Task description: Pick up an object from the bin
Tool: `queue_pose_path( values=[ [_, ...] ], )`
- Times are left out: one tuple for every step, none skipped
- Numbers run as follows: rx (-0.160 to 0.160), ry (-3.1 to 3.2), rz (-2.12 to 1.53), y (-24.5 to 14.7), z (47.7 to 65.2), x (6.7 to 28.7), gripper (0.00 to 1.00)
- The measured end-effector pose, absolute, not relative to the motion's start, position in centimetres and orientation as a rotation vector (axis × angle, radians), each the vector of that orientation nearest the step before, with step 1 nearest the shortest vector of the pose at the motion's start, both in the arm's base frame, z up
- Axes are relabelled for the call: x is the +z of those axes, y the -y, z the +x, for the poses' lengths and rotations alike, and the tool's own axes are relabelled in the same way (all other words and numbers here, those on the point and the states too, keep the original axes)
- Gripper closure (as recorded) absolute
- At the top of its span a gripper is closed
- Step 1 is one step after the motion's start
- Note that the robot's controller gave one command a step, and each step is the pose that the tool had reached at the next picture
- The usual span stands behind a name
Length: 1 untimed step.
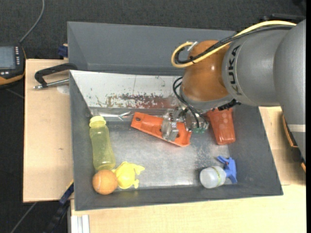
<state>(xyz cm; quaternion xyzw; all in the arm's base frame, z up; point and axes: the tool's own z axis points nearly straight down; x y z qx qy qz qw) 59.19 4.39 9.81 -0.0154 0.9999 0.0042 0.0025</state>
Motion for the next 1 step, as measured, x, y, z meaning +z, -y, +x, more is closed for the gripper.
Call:
queue_pose_path(
  values=[
    [0.013, -3.136, -0.049, -4.4, 59.2, 9.82, 0.0]
  ],
)
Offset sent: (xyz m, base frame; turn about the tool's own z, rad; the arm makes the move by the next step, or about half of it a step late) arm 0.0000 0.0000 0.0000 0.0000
